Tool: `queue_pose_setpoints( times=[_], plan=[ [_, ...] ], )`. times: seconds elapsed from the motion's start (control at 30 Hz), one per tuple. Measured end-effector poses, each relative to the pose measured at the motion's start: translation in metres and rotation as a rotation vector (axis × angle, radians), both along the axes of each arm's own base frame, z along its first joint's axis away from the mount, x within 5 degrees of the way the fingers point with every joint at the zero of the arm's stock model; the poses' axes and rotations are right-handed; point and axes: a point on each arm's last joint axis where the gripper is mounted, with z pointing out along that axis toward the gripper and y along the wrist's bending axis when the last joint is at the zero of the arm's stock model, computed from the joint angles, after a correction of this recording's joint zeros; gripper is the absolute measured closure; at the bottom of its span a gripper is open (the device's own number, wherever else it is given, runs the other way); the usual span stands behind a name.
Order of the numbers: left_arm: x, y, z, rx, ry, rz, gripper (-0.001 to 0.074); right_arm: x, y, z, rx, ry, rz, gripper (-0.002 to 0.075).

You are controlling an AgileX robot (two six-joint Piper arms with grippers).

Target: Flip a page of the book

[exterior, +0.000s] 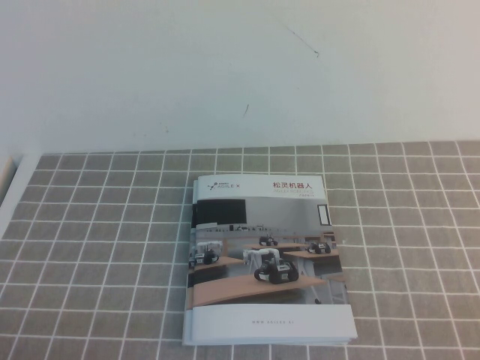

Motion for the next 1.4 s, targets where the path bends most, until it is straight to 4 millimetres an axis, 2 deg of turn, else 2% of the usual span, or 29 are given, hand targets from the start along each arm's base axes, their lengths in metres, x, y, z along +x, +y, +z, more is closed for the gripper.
queue_pose_setpoints(
  times=[0.8, 1.4],
  plan=[
    [-0.0001, 0.0000, 0.0004, 0.007, 0.001, -0.002, 0.0738, 0.0000, 0.0001, 0.0000, 0.001, 0.000, 0.000, 0.0729],
    [-0.0001, 0.0000, 0.0004, 0.007, 0.001, -0.002, 0.0738, -0.0002, -0.0008, -0.0005, -0.066, 0.009, 0.014, 0.0729]
  ],
)
